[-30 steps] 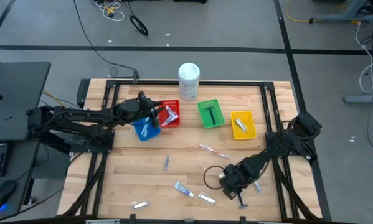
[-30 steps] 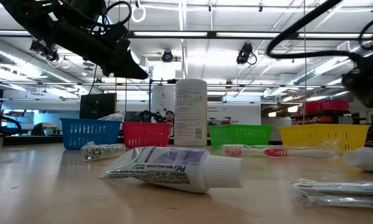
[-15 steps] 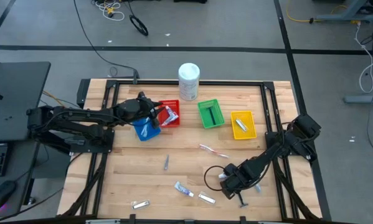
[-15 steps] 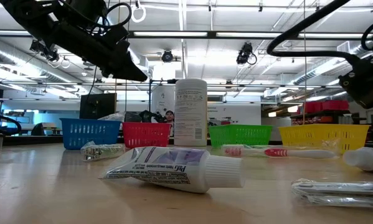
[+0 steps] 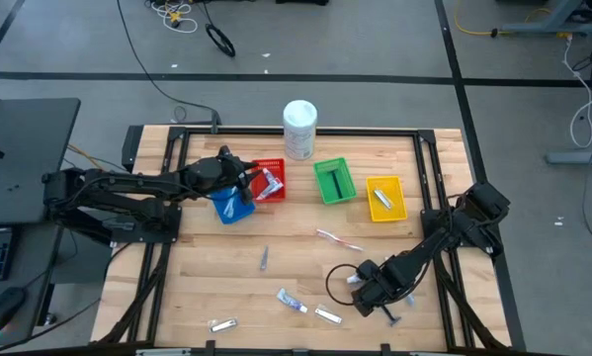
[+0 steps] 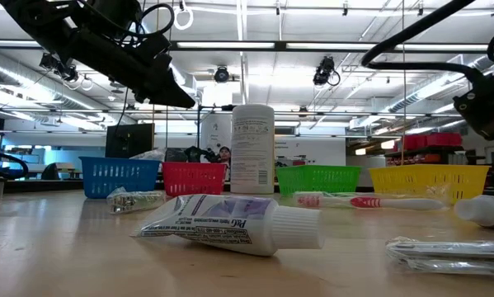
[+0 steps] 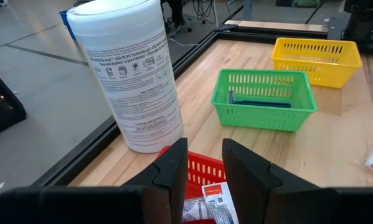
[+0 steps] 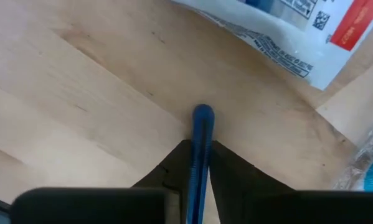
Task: Pick & Place Travel size toiletries
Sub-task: Put the blue razor into the green bin
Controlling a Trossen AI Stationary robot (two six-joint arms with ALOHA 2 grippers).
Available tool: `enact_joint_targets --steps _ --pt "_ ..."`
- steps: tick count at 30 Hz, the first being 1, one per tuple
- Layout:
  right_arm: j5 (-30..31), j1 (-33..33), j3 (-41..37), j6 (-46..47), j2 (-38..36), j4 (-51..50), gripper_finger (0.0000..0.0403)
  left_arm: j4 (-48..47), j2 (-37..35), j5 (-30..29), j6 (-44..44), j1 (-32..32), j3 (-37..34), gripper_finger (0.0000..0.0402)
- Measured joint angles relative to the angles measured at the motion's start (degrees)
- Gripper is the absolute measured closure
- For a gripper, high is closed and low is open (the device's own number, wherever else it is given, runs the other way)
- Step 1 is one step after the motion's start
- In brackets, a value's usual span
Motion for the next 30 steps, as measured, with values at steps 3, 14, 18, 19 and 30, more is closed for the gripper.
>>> enact_joint_targets --steps 3,14,18,19,30 --pt "0.1 -0.04 -0.02 0.01 -0.07 0.11 0.0351 0.02 0.0 -0.02 0.0 -0.01 0.0 0.0292" --pt "5.24 -2.31 0.04 -3.32 -5.3 1.75 0.0354 0.02 0.0 -0.02 0.0 -0.01 0.0 0.0292" --pt "10.32 -3.77 0.15 -12.05 -8.96 6.42 0.0355 0.07 0.0 -0.02 -0.01 0.0 0.01 0.0292" --pt "12.08 -4.44 0.16 -14.82 -10.06 7.88 0.0355 0.07 0.0 -0.02 -0.01 -0.01 0.01 0.0292" --pt "46.91 -17.97 0.33 -48.29 -15.17 8.4 0.0355 0.38 0.01 -0.04 -0.02 0.0 0.01 0.0292"
